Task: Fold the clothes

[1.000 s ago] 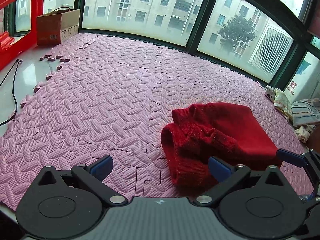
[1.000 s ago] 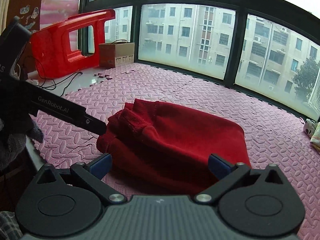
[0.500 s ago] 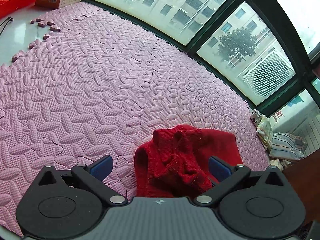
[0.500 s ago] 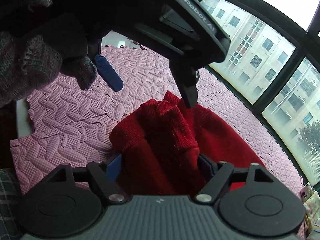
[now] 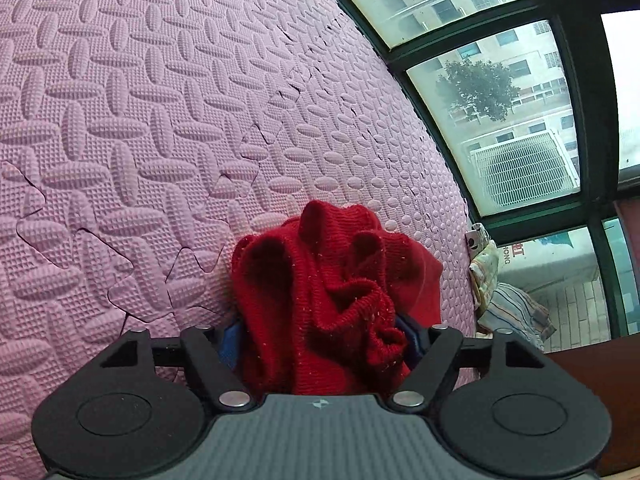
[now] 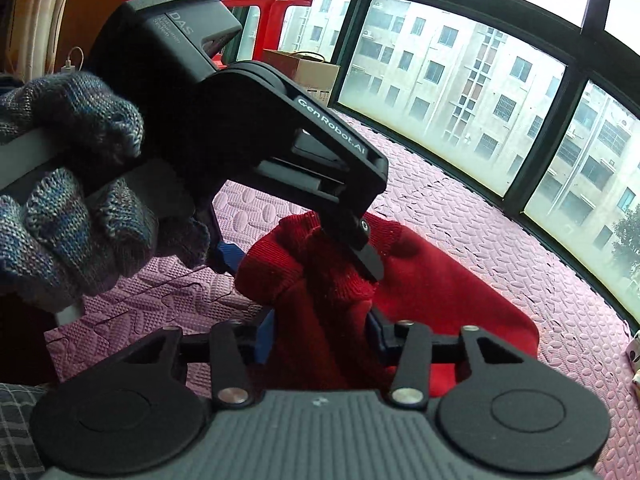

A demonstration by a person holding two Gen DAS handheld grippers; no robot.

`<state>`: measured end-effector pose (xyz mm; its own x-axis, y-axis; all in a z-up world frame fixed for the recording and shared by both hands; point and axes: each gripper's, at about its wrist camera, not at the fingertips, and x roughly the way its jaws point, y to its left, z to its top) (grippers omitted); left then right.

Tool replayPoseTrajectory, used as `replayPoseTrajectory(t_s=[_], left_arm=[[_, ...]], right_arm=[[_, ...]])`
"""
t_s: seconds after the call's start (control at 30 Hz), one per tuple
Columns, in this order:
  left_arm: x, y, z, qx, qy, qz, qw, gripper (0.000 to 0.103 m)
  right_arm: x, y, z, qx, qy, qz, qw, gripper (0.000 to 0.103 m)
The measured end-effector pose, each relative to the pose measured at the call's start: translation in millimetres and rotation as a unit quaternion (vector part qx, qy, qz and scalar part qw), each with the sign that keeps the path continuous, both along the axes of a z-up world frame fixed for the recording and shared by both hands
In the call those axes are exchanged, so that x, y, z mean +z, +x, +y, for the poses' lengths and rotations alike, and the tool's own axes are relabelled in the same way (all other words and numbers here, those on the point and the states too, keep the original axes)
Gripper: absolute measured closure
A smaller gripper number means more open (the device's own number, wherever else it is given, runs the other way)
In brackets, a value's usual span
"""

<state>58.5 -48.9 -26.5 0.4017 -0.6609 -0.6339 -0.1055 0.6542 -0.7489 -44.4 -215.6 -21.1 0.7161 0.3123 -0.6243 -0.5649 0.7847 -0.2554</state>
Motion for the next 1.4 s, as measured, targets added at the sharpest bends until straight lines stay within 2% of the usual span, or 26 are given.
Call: replayPoseTrajectory(t_s=[0.07,0.17,0.27,0.33,0.43,0.5,0.6,0.67,0.77,0.93,0.97,1.03,1.1,1.13,1.2,1.4], left_arm=[[-1,1,0,-0.004,0.003,-0.001,1.0,0.041],[-3,2,2,-0.008,0.006,-0.006,0.9999,0.05],[-2,3,3,-0.013,0.011,-0.014,0.9998,0.053],[-1,3,3,-0.018,0.018,-0.023,0.9994,0.055],[3,4,0,-0.027,0.032,-0.036,0.9985,0.056],[5,5,-2,-0.033,0.041,-0.042,0.9977,0.056],[8,8,-4,-0.04,0.053,-0.049,0.9966,0.056],[9,10,-6,-0.044,0.06,-0.053,0.9958,0.056],[12,13,-9,-0.05,0.071,-0.059,0.9945,0.056],[15,19,-13,-0.057,0.086,-0.064,0.9926,0.057],[16,20,-14,-0.059,0.088,-0.065,0.9922,0.057],[20,20,-17,-0.064,0.097,-0.071,0.9908,0.059],[26,22,-24,-0.074,0.109,-0.082,0.9879,0.061],[30,22,-28,-0.079,0.113,-0.087,0.9867,0.062],[36,25,-38,-0.089,0.114,-0.093,0.9851,0.063],[45,36,-87,-0.13,0.114,-0.111,0.9787,0.064]], right_arm=[[-1,-1,-2,0.005,0.003,0.009,1.0,0.056],[5,-3,-14,0.002,0.035,0.025,0.999,0.048],[16,-1,-36,-0.013,0.08,0.043,0.996,0.047],[22,5,-57,-0.045,0.111,0.051,0.991,0.047],[23,19,-93,-0.113,0.129,0.045,0.984,0.047],[19,30,-117,-0.166,0.138,0.049,0.975,0.047],[5,54,-148,-0.217,0.138,0.062,0.964,0.047],[-7,69,-165,-0.24,0.155,0.083,0.955,0.047],[-20,84,-184,-0.255,0.215,0.12,0.935,0.047],[-40,95,-202,-0.269,0.314,0.175,0.894,0.047],[-43,94,-205,-0.271,0.331,0.181,0.886,0.049],[-43,89,-210,-0.274,0.35,0.179,0.878,0.06],[-37,83,-211,-0.275,0.354,0.167,0.878,0.072],[-32,79,-212,-0.277,0.352,0.158,0.88,0.075],[-23,72,-214,-0.282,0.345,0.14,0.884,0.077],[4,55,-244,-0.317,0.334,0.09,0.883,0.078]])
